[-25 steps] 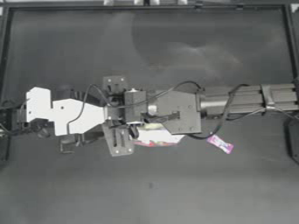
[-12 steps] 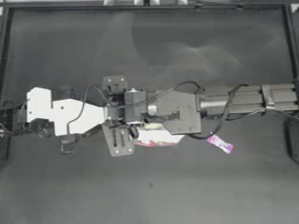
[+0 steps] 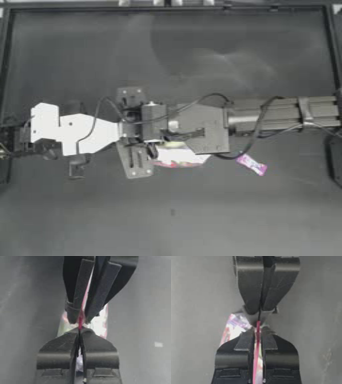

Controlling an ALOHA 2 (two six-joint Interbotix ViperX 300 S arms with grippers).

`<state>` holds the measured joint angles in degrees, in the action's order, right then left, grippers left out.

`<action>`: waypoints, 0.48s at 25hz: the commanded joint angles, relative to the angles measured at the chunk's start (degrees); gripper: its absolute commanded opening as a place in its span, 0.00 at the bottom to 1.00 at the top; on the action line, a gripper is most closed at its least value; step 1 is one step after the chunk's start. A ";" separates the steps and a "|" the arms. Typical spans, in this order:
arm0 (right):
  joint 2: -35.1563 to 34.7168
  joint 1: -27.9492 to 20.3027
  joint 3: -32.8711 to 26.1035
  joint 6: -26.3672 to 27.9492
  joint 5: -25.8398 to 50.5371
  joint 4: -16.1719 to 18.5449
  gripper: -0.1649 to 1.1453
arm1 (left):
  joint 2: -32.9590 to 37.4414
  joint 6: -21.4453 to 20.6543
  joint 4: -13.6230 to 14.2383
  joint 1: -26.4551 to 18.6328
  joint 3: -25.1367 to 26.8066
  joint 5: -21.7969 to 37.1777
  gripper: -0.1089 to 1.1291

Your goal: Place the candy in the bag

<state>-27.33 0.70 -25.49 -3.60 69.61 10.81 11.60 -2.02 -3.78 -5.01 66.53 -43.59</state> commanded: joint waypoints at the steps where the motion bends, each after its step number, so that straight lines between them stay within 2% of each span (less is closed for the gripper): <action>1: 1.41 0.18 -1.76 0.00 -0.18 0.26 0.37 | 0.53 0.00 -0.09 0.09 -1.05 -0.18 0.28; 3: 1.41 0.18 -1.76 0.00 -0.18 0.18 0.37 | 0.53 0.00 0.00 0.09 -1.05 -0.18 0.24; 12: 1.41 0.18 -1.76 0.00 0.26 0.26 0.37 | 0.70 -0.09 0.00 0.09 -1.05 -0.18 0.21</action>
<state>-27.33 0.70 -25.58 -3.52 69.96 10.90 11.60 -2.02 -3.78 -4.92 66.53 -43.51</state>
